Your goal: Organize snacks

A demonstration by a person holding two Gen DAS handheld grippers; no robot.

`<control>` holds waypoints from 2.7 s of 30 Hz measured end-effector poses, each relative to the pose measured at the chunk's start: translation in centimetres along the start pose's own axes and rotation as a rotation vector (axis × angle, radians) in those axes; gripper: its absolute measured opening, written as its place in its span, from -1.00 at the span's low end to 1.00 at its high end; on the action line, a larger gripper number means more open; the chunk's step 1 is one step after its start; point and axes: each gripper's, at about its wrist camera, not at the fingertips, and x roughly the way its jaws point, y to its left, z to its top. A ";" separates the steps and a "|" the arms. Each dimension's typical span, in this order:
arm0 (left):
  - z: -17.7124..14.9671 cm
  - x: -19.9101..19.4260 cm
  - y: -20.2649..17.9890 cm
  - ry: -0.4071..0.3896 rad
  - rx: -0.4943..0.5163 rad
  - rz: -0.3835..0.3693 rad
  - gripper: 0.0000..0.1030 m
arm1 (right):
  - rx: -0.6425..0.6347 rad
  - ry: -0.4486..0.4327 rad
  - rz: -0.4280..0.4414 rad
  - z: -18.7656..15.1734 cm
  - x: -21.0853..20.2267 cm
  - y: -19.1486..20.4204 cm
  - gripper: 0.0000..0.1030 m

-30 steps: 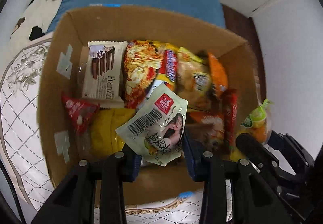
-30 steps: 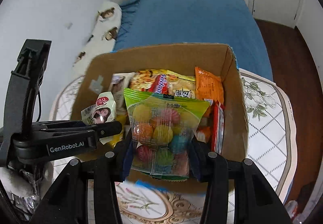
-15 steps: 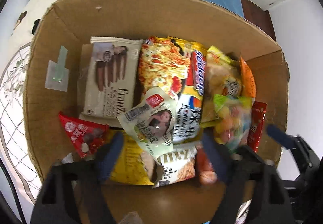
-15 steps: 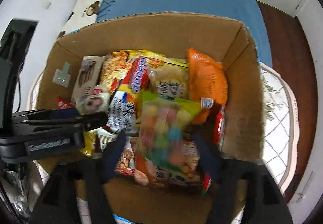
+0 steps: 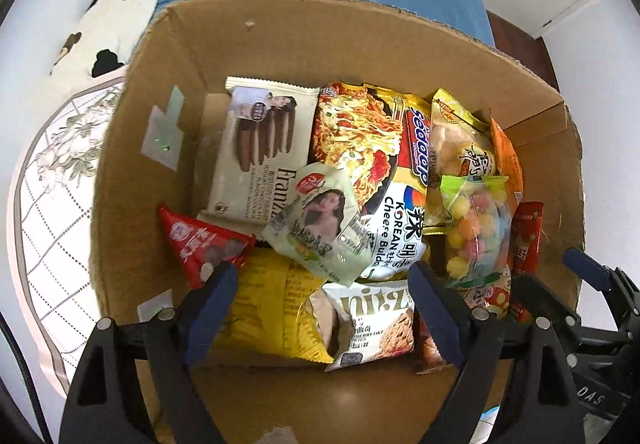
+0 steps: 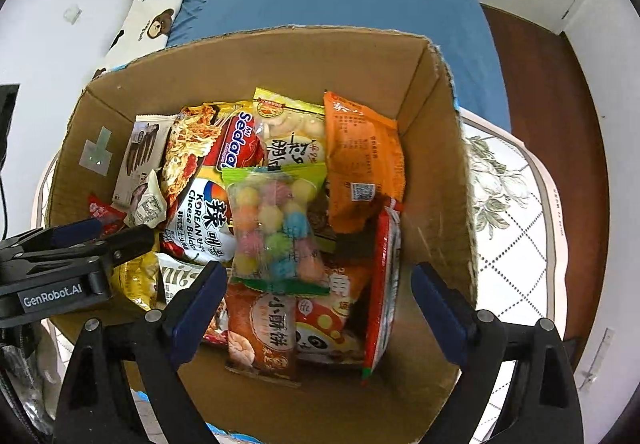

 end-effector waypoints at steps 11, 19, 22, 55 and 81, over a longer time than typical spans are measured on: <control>-5.1 -5.3 0.0 -0.186 0.021 0.053 0.69 | 0.011 -0.122 -0.008 -3.5 -4.2 -0.1 0.85; -9.9 -10.5 0.3 -0.346 0.019 0.063 0.69 | -0.023 -0.282 -0.033 -8.9 -10.7 1.0 0.85; -12.7 -12.7 0.1 -0.407 0.021 0.066 0.69 | -0.028 -0.339 -0.039 -11.5 -13.2 1.5 0.86; -33.8 -25.6 -0.3 -0.768 0.045 0.080 0.99 | -0.074 -0.737 -0.120 -32.9 -30.3 5.0 1.00; -25.5 -18.7 -1.2 -0.693 0.014 0.179 0.99 | -0.014 -0.667 -0.164 -25.5 -23.6 2.8 1.00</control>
